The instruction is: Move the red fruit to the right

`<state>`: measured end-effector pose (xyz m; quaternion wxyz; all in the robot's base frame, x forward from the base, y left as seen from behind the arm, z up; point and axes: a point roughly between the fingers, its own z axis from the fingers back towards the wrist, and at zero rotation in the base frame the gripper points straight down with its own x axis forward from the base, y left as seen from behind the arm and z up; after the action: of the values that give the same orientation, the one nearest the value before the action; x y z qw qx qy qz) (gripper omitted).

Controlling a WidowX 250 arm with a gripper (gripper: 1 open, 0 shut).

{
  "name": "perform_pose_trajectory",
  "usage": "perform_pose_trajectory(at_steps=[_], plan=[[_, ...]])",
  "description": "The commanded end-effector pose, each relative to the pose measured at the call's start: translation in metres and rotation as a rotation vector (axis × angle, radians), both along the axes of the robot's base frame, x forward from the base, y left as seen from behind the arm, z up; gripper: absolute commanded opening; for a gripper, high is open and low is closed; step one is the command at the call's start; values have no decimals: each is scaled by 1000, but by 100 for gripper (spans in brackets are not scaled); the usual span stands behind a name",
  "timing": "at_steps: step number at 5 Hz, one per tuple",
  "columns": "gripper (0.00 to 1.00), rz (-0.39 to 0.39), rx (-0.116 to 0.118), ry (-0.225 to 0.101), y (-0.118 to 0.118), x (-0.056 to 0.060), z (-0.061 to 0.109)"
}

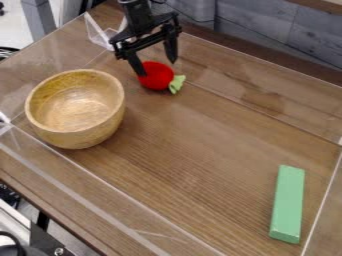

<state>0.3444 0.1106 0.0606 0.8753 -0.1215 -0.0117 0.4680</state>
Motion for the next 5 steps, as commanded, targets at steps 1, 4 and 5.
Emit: perform_pose_trajectory(at_steps=[1, 4, 5], plan=[[100, -55, 27, -72, -2, 2, 24], [100, -93, 34, -110, 2, 2, 36], [100, -76, 40, -114, 8, 6, 34]])
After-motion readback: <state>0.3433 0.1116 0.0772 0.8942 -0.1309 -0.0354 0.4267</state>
